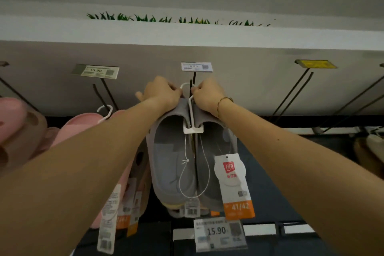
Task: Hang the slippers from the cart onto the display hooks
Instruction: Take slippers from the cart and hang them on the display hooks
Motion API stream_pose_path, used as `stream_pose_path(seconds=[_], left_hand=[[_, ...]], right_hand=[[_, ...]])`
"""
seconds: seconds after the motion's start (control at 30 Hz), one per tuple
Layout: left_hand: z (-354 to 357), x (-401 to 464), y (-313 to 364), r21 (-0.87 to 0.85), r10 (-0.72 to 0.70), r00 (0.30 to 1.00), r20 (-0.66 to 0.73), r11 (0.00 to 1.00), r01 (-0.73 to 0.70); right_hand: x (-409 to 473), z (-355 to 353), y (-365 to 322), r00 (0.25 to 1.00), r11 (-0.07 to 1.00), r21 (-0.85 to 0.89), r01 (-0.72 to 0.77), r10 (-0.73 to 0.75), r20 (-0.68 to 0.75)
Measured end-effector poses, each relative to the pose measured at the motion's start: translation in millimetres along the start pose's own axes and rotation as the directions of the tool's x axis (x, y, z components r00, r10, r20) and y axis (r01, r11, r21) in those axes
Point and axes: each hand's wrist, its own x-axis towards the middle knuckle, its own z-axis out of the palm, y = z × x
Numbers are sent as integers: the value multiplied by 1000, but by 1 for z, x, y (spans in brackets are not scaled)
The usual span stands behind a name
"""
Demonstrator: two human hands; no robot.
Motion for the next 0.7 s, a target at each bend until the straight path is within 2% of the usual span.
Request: stream_pose_path(seconds=[0.2, 0.3, 0.43, 0.57, 0.7], left_hand=[[41, -19, -32, -67, 20, 997, 81, 998, -14], [55, -28, -48, -156, 36, 997, 61, 987, -26], [55, -36, -67, -167, 146, 989, 22, 976, -141], [37, -56, -72, -76, 285, 951, 124, 958, -277], [5, -91, -76, 17, 272, 896, 351, 955, -297]], right_hand=[[-7, 31, 37, 998, 998, -36, -55, 54, -18], [-17, 37, 47, 997, 993, -116, 36, -44, -62], [-37, 41, 53, 978, 935, -305, 180, -202, -43], [-64, 37, 54, 972, 877, -420, 234, -219, 85], [-103, 37, 38, 963, 858, -482, 178, -51, 266]])
